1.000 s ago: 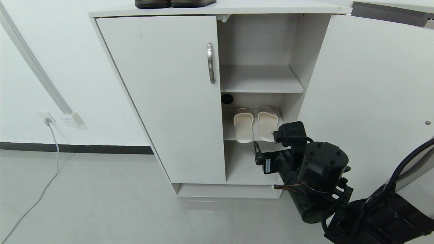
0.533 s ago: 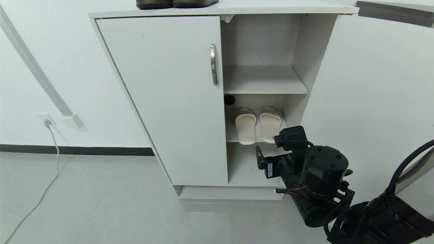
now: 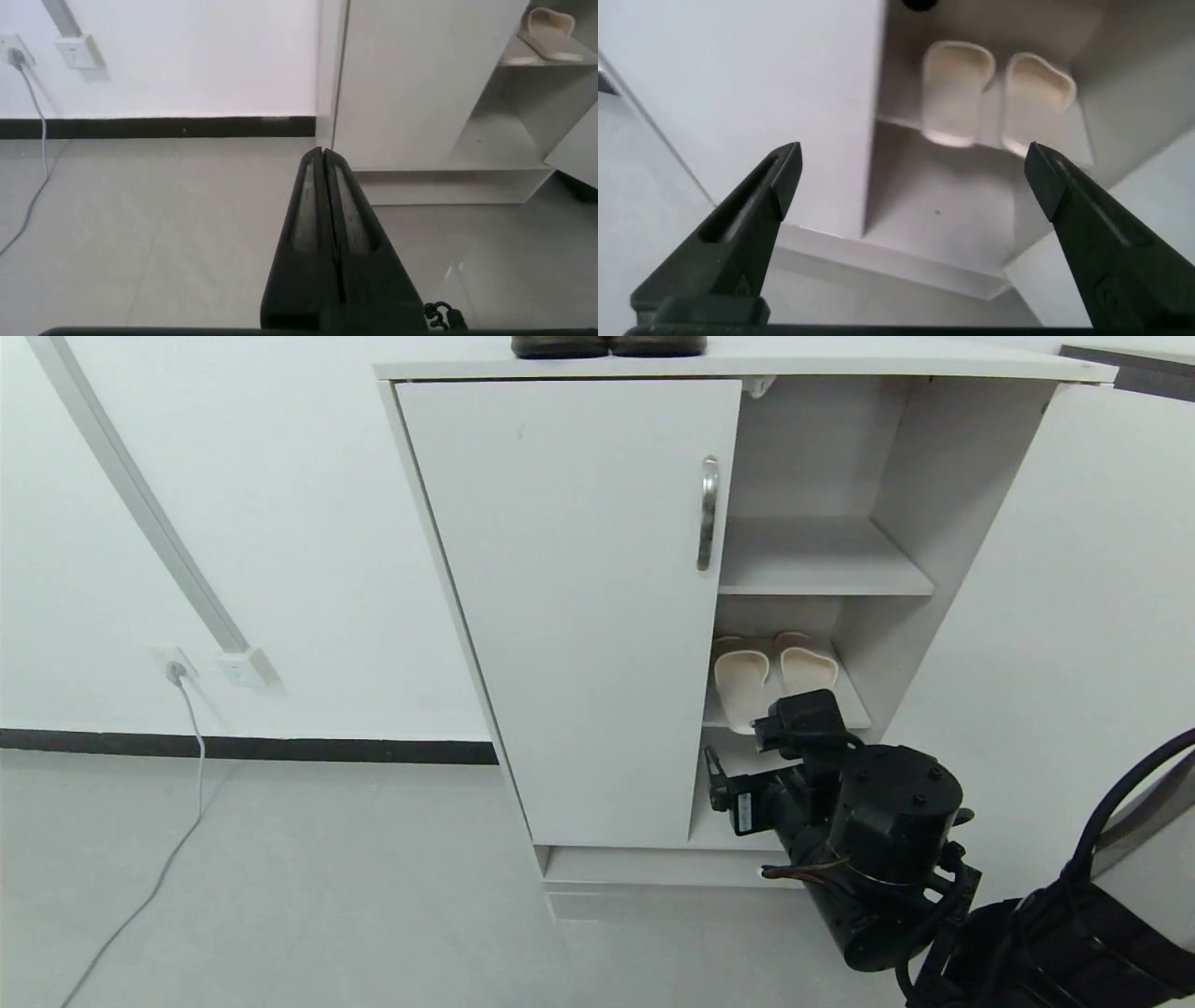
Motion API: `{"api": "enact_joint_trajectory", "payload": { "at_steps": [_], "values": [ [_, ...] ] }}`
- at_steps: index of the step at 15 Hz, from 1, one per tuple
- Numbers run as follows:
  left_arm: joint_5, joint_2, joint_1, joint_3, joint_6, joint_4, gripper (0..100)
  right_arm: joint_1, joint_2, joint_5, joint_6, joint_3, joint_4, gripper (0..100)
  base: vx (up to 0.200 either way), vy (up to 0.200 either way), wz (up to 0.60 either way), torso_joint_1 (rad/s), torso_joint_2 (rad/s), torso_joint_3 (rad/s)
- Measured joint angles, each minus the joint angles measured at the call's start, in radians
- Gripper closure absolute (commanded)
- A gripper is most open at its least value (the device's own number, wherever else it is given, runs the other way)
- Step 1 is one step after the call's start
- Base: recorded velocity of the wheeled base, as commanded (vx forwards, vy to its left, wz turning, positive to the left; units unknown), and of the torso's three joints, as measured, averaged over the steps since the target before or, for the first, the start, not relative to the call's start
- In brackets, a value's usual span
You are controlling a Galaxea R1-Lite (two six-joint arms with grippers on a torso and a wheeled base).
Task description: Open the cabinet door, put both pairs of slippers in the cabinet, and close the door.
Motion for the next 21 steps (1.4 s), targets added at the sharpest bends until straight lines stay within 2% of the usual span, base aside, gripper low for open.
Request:
{"api": "enact_joint_trajectory", "payload": {
  "at_steps": [1,21],
  "values": [
    [0.000,0.000,0.000,0.000,0.000,0.000,100,-0.001,0.000,-0.001,-0.003,0.002,0.001,0,0.000,0.200,0.00,0.002,0.00,0.002],
    [0.000,0.000,0.001,0.000,0.000,0.000,100,-0.001,0.013,0.000,-0.004,0.005,-0.003,0,0.000,0.000,0.00,0.000,0.00,0.000]
  ]
}}
